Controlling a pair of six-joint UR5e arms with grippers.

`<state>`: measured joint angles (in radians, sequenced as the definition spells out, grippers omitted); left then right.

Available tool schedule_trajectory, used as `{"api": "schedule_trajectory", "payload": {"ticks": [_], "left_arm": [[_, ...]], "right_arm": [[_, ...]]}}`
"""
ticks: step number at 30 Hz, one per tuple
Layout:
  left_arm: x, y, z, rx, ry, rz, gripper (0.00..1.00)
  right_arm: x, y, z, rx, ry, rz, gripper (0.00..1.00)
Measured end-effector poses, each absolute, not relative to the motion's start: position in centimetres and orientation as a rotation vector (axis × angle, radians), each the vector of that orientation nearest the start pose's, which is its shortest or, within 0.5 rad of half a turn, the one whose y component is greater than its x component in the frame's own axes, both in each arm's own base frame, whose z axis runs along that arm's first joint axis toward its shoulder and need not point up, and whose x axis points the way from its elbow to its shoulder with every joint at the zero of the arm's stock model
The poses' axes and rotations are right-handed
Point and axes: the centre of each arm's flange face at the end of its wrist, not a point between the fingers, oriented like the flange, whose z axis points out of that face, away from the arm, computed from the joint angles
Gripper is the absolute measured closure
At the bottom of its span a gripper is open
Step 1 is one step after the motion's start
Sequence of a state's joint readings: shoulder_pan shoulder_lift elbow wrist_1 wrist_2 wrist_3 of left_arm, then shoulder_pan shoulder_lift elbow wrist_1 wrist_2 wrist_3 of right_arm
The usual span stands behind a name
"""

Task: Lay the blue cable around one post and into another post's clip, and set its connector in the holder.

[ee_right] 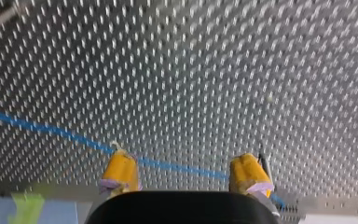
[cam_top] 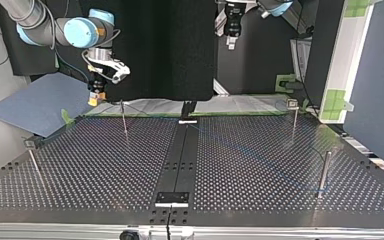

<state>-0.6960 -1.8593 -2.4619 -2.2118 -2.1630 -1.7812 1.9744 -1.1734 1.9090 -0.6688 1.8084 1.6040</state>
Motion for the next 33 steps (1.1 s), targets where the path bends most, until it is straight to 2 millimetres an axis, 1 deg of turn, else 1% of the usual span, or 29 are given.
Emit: {"api": "schedule_trajectory", "payload": {"ticks": [3, 6, 18, 23, 33], "left_arm": [[19.7, -26.7, 8.9, 0.030, 1.788, -0.109, 0.00], [19.7, -26.6, 8.8, 0.032, 1.791, -0.107, 0.00], [20.0, -26.5, 8.9, 0.024, 1.783, -0.103, 0.00], [20.3, -26.7, 9.1, 0.020, 1.756, -0.116, 0.00], [20.7, -27.1, 9.3, 0.017, 1.722, -0.130, 0.00]], "right_arm": [[32.7, -45.3, 18.4, 1.403, -1.168, 1.335, 0.01], [34.0, -44.5, 17.7, 1.442, -1.153, 1.355, 0.01], [38.7, -41.2, 13.1, 1.559, -1.106, 1.396, 0.01], [40.6, -39.5, 12.5, 1.594, -1.075, 1.429, 0.01], [44.4, -35.0, 12.2, 1.679, -1.004, 1.490, 0.01]]}}
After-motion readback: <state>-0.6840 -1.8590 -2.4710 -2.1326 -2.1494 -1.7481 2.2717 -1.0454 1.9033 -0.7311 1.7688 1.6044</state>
